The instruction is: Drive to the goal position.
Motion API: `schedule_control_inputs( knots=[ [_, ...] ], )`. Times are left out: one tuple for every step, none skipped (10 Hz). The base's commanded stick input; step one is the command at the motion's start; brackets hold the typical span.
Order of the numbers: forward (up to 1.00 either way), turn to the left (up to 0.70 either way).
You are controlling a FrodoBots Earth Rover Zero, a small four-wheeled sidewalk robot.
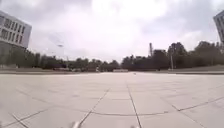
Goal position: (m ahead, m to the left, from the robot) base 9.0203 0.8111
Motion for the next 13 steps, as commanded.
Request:
schedule_control_inputs(
  knots=[
    [0.7, 0.0],
    [0.7, 0.0],
    [0.7, 0.0],
    [0.7, 0.0],
    [0.7, 0.0],
    [0.7, 0.0],
    [0.7, 0.0],
    [0.7, 0.0],
    [0.7, 0.0],
    [0.7, 0.0],
    [0.7, 0.0],
    [0.7, 0.0],
    [0.7, 0.0]
  ],
)
